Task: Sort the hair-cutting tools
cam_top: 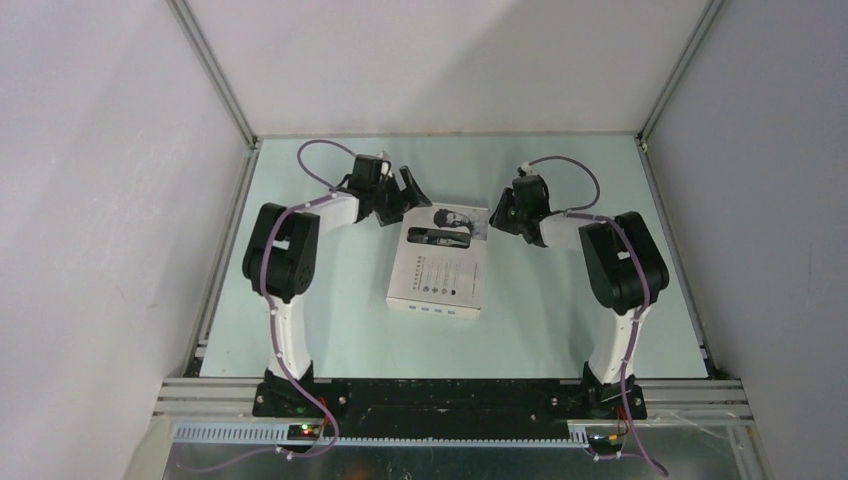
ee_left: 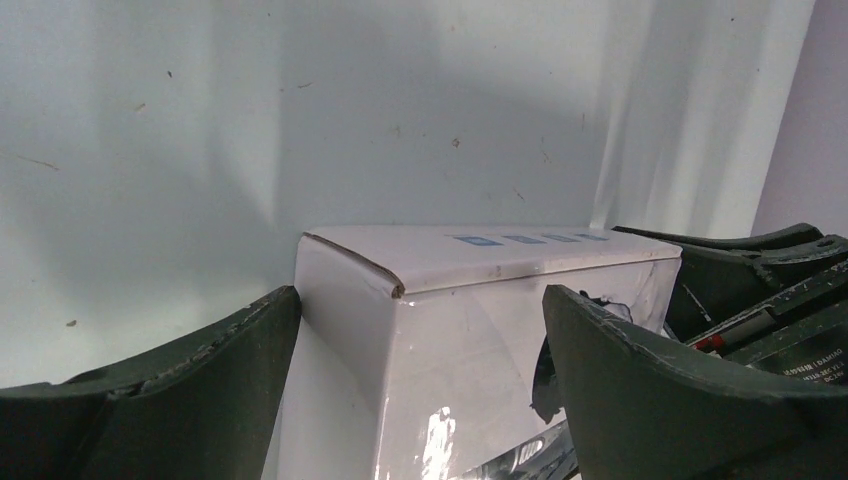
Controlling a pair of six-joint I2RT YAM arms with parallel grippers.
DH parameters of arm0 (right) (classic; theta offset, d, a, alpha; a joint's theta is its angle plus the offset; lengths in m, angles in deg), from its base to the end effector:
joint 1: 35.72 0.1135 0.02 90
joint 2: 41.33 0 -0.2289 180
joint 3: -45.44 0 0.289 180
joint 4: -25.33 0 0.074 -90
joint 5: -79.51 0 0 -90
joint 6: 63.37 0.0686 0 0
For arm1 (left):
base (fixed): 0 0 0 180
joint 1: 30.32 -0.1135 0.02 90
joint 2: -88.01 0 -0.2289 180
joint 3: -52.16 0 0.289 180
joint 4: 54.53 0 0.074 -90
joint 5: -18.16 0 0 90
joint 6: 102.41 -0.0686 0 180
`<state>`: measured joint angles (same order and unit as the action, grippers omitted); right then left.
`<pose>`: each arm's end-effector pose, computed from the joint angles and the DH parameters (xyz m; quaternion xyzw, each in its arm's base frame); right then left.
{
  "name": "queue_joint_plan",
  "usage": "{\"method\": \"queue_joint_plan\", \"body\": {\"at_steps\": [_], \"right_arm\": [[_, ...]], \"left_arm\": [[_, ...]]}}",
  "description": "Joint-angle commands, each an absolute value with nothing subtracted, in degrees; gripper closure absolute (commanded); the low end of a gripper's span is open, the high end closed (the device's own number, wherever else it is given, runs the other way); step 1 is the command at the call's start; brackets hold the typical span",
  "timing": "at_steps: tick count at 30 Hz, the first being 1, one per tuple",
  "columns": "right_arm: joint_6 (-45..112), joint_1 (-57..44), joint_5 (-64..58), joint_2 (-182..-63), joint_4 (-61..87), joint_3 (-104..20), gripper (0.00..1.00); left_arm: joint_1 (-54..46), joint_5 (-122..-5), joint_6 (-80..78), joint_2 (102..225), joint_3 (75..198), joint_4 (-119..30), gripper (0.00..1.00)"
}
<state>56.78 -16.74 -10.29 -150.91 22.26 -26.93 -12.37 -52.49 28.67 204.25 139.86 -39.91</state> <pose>0.4119 0.1419 0.0622 0.0876 0.9031 0.1762 0.3817 0.4461 -0.1684 0.0858 -0.1159 0.8996 -0.3272 0.2650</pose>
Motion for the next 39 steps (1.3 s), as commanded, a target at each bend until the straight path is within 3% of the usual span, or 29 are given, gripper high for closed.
{"method": "queue_joint_plan", "body": {"at_steps": [1,6,12,21,31,39], "right_arm": [[57.07,-16.91,-0.74,-154.28,27.03,-30.55,0.69],[55.69,-17.10,5.24,-154.31,28.93,-32.08,0.69],[53.03,-17.45,-1.08,-146.96,16.22,-30.67,0.69],[51.93,-16.87,-2.77,-131.20,3.50,-14.80,0.69],[58.43,-3.69,-7.31,-114.36,-6.64,-2.49,0.69],[63.64,4.78,-10.08,-115.32,-5.91,0.05,0.69]], "left_arm": [[-12.09,-47.51,30.23,205.35,142.59,-41.49,0.05],[-11.19,-44.06,29.95,205.57,143.36,-40.80,0.05],[-13.10,-47.60,28.32,198.59,137.77,-38.78,0.04],[-14.85,-51.35,26.50,183.02,123.59,-31.93,0.04],[-12.90,-44.55,25.26,168.03,106.36,-29.66,0.04],[-10.65,-42.33,28.52,165.49,100.18,-34.59,0.04]]}}
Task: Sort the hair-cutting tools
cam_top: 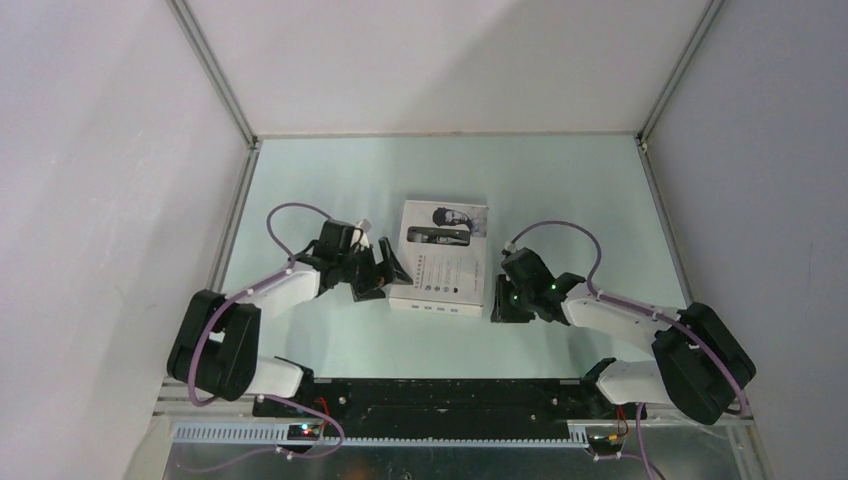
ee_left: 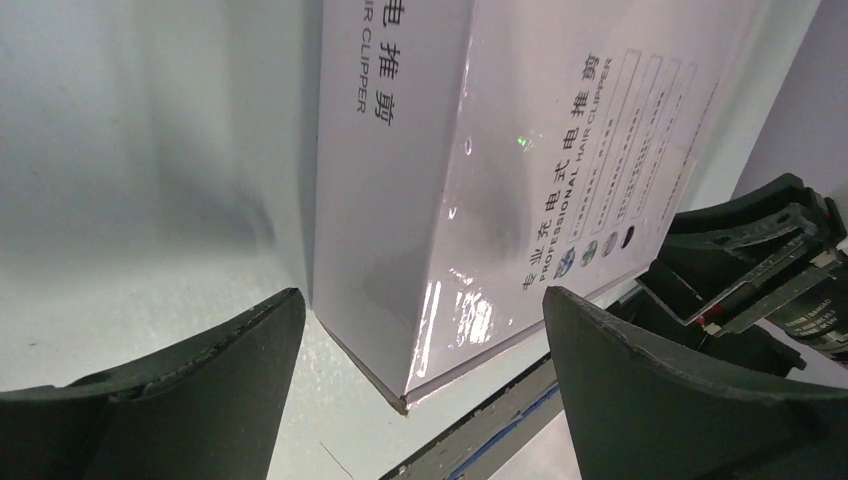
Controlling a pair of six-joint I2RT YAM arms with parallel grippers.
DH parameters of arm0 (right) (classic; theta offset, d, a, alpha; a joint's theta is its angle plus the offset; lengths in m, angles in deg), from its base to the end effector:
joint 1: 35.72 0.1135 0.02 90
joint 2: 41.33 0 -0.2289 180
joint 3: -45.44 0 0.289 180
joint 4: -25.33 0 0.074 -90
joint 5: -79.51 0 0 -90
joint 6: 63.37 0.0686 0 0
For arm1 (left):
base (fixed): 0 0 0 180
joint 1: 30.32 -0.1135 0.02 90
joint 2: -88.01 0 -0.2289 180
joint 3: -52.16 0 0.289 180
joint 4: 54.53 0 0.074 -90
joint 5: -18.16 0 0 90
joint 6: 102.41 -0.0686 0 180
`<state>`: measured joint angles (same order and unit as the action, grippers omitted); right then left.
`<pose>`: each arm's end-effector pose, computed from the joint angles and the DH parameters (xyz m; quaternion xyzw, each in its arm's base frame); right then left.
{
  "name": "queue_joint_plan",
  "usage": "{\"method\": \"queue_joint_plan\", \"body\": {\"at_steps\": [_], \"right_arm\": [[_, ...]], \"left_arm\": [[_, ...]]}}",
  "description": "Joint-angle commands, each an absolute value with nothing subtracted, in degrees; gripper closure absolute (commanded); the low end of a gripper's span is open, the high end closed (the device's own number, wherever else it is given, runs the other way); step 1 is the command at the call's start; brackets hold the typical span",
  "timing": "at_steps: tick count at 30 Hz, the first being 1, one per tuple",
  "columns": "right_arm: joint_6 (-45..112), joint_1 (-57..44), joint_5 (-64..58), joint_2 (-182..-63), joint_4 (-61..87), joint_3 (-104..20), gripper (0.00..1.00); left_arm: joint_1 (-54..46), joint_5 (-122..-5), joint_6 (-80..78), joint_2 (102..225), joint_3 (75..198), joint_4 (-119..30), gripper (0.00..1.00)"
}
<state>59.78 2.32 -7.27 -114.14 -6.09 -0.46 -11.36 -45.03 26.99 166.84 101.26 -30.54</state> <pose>0.2220 0.1786 0.0801 -0.0487 0.9605 0.1807 0.2061 0.2799 -0.1289 0.0857 -0.0930 0.9225 -0.3400 0.1570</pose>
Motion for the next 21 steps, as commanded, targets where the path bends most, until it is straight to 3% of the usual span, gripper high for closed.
{"method": "queue_joint_plan", "body": {"at_steps": [1,11,21], "right_arm": [[63.90,5.69,-10.35,-116.18,-5.31,0.05,0.69],[64.27,8.74,-13.81,-121.44,2.39,0.09,0.70],[54.72,11.65,-13.30,-122.75,7.61,-2.15,0.89]], "left_arm": [[-10.47,-41.96,28.83,165.64,99.89,-34.92,0.04],[-9.57,-42.19,30.18,165.58,98.77,-38.04,0.04],[-4.33,-41.70,32.74,167.26,99.00,-41.86,0.04]]}}
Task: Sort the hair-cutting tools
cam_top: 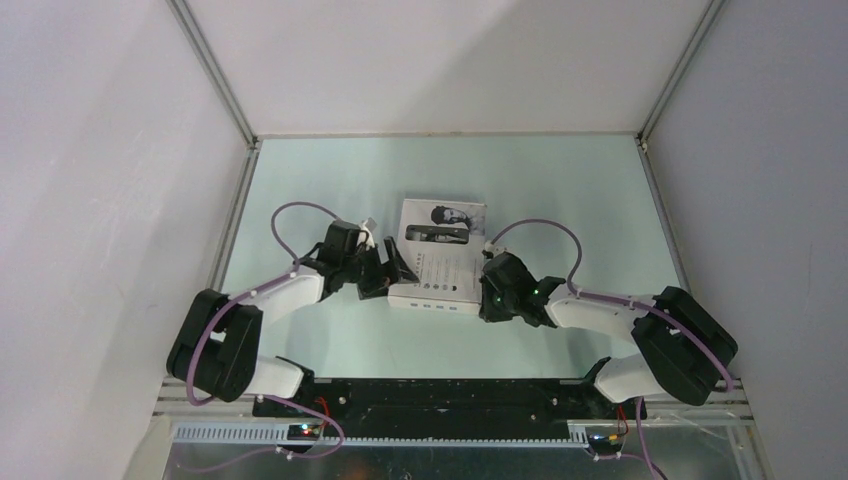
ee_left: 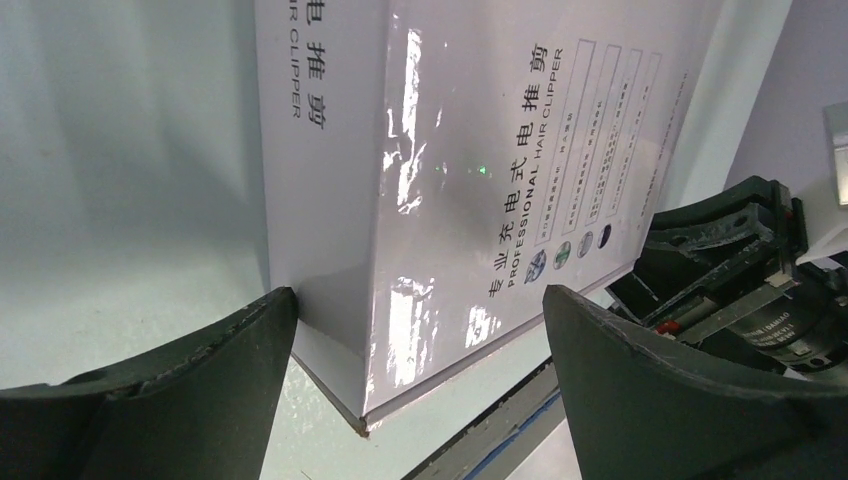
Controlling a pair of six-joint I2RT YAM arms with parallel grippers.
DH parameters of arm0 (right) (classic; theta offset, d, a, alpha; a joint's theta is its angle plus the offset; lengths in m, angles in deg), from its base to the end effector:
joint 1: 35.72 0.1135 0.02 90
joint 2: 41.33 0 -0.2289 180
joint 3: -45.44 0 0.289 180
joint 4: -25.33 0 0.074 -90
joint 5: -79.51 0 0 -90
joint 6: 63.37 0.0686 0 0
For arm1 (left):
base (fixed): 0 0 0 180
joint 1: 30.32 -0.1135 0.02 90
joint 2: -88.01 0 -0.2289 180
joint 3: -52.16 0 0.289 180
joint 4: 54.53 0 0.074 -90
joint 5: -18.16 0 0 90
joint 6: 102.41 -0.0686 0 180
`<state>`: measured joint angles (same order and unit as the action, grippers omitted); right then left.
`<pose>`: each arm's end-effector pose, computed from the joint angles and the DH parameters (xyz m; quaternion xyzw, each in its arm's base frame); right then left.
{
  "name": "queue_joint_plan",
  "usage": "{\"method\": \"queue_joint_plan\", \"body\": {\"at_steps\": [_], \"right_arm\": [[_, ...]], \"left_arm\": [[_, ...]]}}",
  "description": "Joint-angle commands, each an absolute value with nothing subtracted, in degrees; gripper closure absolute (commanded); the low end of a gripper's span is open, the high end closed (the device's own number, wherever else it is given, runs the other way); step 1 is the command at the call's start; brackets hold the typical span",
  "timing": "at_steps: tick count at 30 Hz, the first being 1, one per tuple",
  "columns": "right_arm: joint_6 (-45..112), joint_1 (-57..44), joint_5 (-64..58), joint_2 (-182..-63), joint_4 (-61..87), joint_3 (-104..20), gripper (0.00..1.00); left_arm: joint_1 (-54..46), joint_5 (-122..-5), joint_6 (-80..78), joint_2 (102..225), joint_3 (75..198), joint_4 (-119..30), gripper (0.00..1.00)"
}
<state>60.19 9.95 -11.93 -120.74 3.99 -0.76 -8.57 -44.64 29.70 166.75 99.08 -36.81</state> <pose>0.2126 0.2151 0.0641 -0.0967 0.9475 0.1849 0.2421 0.2749 -0.1434 0.0829 -0.0812 0.9120 -0.3650 0.1686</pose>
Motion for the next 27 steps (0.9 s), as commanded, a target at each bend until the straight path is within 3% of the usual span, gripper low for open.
{"method": "queue_joint_plan", "body": {"at_steps": [1,8,13,17,24,27], "right_arm": [[53.94,12.16,-13.46,-122.66,7.83,-2.45,0.90],[48.43,13.78,-15.36,-122.01,4.71,-6.52,0.91],[49.53,12.81,-23.41,-117.44,-5.35,-7.24,0.86],[51.41,8.46,-30.29,-110.24,-15.16,-7.24,0.76],[52.08,-7.52,-32.93,-85.91,-23.58,-8.98,0.39],[48.34,-12.38,-31.92,-77.70,-22.92,-11.36,0.31]], "left_arm": [[-3.66,-41.43,33.53,167.45,99.09,-42.86,0.05],[-0.67,-42.20,32.72,166.90,100.41,-43.41,0.05],[-4.78,-51.28,25.68,161.54,103.61,-30.10,0.01],[-11.09,-57.30,21.05,155.31,105.41,-22.79,0.00],[-15.90,-74.29,8.80,141.58,115.22,-10.11,0.00],[-16.08,-81.80,4.80,135.53,119.38,-7.19,0.00]]}}
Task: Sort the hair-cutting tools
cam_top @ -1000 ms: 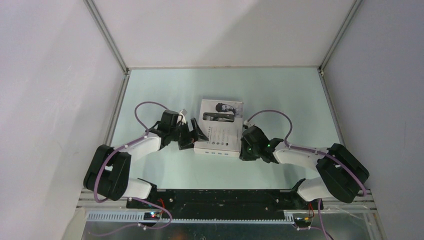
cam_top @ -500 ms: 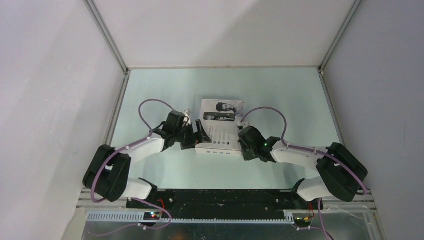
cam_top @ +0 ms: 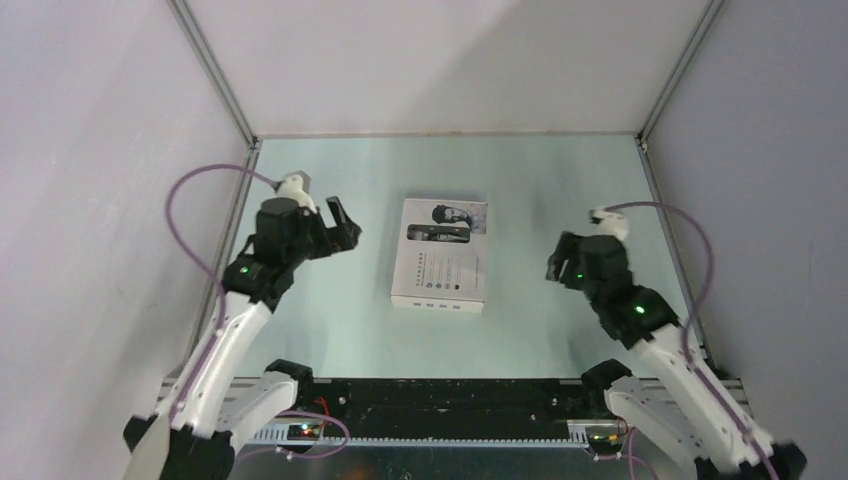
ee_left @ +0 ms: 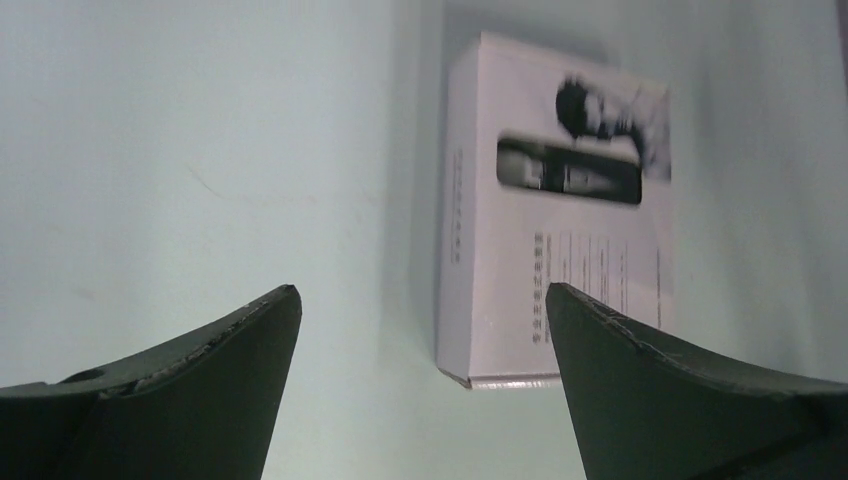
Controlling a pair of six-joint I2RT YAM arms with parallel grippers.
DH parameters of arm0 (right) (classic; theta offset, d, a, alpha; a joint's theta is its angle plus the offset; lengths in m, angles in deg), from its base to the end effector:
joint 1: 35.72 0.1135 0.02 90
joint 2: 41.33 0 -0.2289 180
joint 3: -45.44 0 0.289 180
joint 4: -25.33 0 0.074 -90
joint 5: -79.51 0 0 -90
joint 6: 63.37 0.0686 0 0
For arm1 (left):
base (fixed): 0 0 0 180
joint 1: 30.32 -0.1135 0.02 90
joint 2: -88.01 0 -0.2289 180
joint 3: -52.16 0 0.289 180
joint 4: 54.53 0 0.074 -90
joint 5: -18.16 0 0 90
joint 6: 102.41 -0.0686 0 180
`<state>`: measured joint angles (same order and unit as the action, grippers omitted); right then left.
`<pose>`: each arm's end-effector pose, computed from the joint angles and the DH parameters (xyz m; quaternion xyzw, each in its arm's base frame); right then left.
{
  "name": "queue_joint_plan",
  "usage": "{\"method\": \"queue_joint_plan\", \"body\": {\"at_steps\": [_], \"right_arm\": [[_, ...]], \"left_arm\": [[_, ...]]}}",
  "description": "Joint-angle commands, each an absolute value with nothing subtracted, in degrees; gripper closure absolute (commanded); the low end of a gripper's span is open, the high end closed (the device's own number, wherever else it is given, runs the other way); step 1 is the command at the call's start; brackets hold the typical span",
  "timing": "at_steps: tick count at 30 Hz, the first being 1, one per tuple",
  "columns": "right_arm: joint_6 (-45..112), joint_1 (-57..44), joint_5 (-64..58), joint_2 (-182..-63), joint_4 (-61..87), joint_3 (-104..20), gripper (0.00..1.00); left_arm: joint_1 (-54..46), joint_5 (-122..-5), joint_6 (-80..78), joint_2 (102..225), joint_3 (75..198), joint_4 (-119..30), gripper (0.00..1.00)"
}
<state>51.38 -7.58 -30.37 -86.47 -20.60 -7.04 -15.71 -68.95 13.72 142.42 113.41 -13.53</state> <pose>0.2345 0.0990 0.2263 0.0486 0.8893 0.0510 0.4518 0.2814 -0.0769 0.2540 -0.0769 0.8800 -0.1838 0.4311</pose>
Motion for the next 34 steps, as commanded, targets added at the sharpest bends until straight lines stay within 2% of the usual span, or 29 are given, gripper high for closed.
{"method": "queue_joint_plan", "body": {"at_steps": [1,2,5,6,11,20,34], "right_arm": [[46.58,-14.11,-31.88,-74.37,-22.67,-12.47,0.27],[45.75,-14.72,-31.96,-72.88,-22.20,-13.06,0.25],[41.93,-16.31,-33.91,-68.20,-21.45,-15.69,0.03],[41.22,-16.41,-35.03,-67.12,-21.10,-16.12,0.01],[38.95,-16.39,-38.44,-64.12,-20.28,-17.51,0.01],[37.77,-16.41,-35.81,-61.74,-19.77,-17.16,0.01],[31.47,-16.19,-32.29,-57.55,-15.72,-14.33,0.01]], "left_arm": [[-16.04,-85.30,4.10,134.67,121.67,-5.54,0.00],[-16.01,-86.87,3.10,133.16,122.70,-4.88,0.00],[-16.06,-93.04,1.62,128.88,126.15,-3.26,0.00],[-16.08,-95.03,1.10,126.33,126.52,-3.08,0.00],[-16.08,-99.94,-1.02,117.46,127.00,-1.04,0.00],[-16.09,-104.74,2.70,100.91,115.00,-6.20,0.00],[-16.09,-101.85,6.45,100.68,113.40,-5.41,0.00]]}}
